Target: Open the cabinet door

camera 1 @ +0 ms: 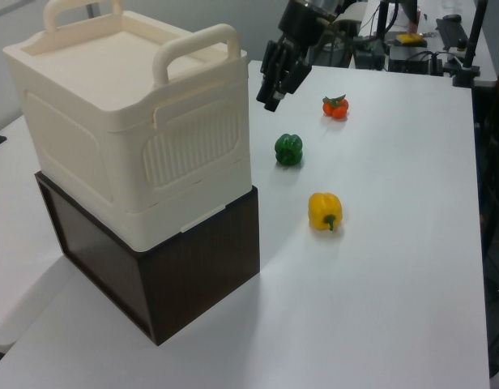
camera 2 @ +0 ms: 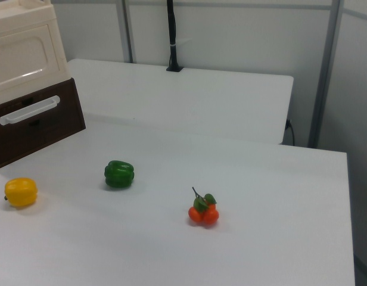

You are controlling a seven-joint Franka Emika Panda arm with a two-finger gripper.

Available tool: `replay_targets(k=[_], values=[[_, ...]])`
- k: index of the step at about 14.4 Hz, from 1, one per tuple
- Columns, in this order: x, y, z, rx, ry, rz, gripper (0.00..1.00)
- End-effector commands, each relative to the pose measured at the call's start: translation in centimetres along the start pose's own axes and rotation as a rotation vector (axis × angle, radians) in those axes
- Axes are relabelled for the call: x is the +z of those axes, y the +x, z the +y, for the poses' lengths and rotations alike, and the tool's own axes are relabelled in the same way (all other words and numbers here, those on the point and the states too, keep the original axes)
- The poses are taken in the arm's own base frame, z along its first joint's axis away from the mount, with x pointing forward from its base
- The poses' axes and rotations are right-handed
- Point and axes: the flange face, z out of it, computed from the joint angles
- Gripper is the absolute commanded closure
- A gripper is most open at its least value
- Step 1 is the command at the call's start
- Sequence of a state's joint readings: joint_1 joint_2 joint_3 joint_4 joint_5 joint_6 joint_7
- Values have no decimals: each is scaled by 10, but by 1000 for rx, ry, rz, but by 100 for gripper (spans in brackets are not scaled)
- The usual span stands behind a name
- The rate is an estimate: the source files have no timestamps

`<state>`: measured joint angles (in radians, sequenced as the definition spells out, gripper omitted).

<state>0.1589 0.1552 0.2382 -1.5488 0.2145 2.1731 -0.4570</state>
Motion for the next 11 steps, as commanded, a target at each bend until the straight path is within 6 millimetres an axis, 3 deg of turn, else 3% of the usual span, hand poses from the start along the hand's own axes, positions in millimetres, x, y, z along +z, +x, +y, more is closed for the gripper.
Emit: replay_targets(k=[1, 8, 11], values=[[5, 12, -16, -39, 13, 55, 58], [18, 25, -23, -73, -19, 147, 63], [22, 28, -21, -86, -35, 185, 72]])
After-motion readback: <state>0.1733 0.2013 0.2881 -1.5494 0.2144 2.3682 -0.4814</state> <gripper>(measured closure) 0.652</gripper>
